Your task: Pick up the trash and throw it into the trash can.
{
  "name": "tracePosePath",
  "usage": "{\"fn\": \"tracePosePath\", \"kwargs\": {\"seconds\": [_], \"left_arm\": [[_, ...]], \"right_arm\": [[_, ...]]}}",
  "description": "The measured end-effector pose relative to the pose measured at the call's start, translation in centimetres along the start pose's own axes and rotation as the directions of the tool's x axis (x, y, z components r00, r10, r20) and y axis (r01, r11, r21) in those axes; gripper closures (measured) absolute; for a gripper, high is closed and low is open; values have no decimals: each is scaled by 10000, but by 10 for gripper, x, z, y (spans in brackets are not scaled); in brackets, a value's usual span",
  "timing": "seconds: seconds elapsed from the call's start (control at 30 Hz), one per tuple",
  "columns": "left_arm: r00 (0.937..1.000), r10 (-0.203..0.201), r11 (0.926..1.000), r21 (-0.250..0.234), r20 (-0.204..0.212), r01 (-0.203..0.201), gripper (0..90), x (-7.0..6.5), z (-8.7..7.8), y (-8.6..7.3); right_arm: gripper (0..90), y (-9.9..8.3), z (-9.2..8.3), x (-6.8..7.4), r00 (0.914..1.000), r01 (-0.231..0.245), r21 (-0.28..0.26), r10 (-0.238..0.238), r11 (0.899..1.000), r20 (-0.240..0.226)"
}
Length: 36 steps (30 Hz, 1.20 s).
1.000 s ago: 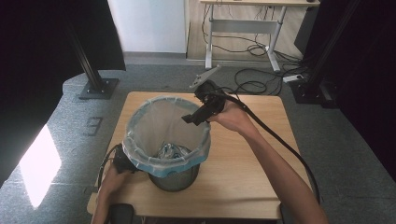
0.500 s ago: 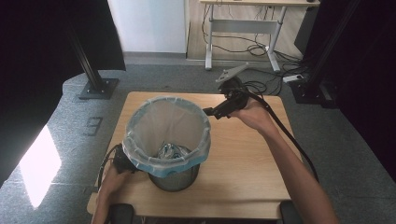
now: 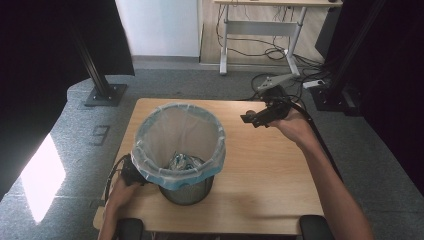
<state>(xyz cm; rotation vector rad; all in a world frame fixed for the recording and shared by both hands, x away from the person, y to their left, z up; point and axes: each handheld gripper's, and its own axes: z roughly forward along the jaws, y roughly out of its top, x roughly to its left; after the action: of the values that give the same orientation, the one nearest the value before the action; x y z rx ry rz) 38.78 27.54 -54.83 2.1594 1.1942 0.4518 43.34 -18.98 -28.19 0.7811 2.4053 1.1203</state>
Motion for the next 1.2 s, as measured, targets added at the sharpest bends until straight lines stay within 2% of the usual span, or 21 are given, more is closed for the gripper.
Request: {"fn": "tracePosePath", "kwargs": {"seconds": [0.53,0.87,1.2], "left_arm": [[10000,-29,10000,0,-33,29,0,0,0,0],[10000,-49,10000,70,18,48,0,0,-1,0],[10000,-67,10000,70,-1,67,0,-1,-1,0]], "right_arm": [[0,-66,-11,-28,9947,-750,-159,760,9971,696],[0,-110,-6,-34,9889,-1115,-268,1135,9934,958],[0,-155,7,-35,9836,-1436,-163,1445,9895,1081]]}}
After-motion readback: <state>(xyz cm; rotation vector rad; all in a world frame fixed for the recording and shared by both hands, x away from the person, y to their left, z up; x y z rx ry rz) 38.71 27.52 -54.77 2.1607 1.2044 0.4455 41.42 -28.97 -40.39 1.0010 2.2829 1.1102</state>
